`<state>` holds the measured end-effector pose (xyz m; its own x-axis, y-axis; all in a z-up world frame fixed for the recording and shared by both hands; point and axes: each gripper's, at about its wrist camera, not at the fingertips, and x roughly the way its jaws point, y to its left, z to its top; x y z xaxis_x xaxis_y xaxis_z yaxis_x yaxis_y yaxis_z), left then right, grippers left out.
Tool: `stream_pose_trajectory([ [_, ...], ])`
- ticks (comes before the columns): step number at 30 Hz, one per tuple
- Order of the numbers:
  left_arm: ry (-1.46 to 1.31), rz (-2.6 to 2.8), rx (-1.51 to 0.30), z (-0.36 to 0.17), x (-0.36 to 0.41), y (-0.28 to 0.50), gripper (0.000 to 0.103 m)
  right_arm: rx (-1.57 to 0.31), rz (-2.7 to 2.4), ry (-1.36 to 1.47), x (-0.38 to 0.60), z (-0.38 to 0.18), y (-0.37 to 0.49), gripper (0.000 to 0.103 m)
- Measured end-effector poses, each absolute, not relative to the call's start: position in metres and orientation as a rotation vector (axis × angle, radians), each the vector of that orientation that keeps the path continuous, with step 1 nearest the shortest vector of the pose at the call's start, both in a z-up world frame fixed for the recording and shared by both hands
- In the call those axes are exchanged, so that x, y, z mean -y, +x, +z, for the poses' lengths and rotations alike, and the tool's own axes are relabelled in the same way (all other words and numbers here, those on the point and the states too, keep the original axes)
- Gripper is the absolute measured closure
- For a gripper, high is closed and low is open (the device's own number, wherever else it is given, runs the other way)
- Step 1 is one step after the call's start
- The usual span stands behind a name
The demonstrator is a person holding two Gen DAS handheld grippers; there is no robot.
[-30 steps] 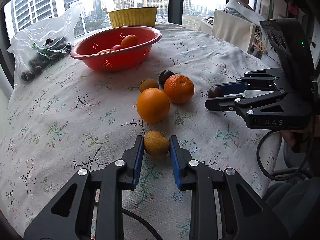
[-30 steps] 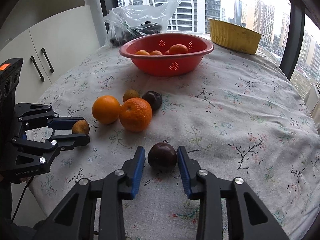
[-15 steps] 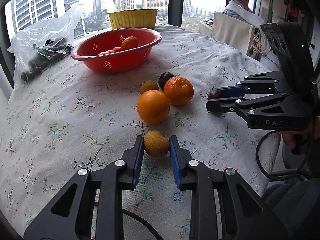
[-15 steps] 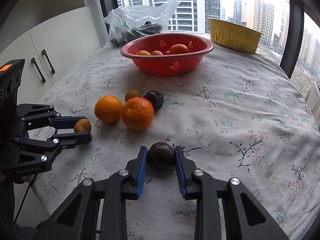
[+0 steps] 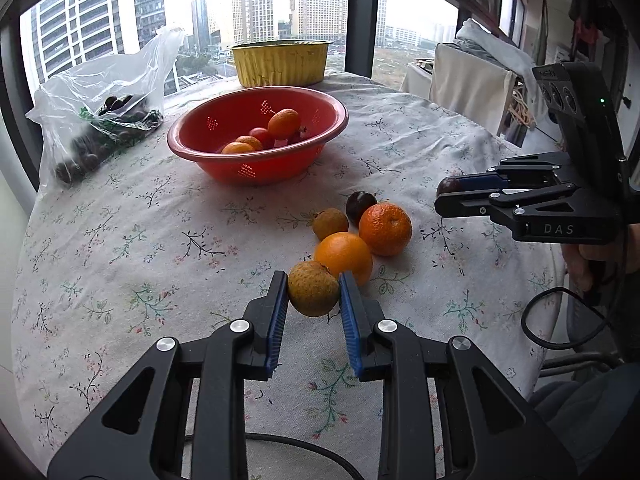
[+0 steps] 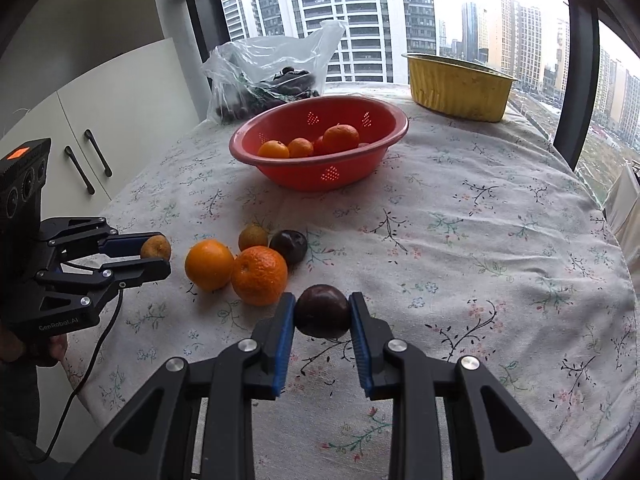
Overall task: Organize fruits
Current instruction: 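Carry the pear and plum over the red colander with both grippers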
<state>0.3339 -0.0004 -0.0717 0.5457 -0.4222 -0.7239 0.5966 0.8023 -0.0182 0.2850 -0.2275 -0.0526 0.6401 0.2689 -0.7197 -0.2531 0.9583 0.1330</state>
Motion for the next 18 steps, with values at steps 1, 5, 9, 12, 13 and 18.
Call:
stream_pose_trajectory([
  [1,0.242,-0.606,-0.78,-0.068,-0.001,0.338,0.079,-0.816,0.294,0.018,0.23,-0.049,0.288,0.074],
  [5,0.246,-0.593,-0.754,-0.052,-0.006,0.359,0.079,-0.772,0.294,0.008,0.234,-0.03,0.301,0.074],
  [9,0.262,-0.577,-0.72,-0.03,-0.009,0.386,0.079,-0.73,0.298,-0.009,0.233,-0.011,0.319,0.074],
  [12,0.263,-0.577,-0.702,-0.014,-0.008,0.411,0.079,-0.713,0.324,-0.012,0.228,-0.002,0.337,0.074],
  [13,0.265,-0.578,-0.698,-0.01,-0.007,0.419,0.079,-0.713,0.328,-0.014,0.225,0.0,0.344,0.074],
  [18,0.291,-0.568,-0.709,-0.003,0.009,0.47,0.079,-0.724,0.34,-0.033,0.208,-0.001,0.38,0.074],
])
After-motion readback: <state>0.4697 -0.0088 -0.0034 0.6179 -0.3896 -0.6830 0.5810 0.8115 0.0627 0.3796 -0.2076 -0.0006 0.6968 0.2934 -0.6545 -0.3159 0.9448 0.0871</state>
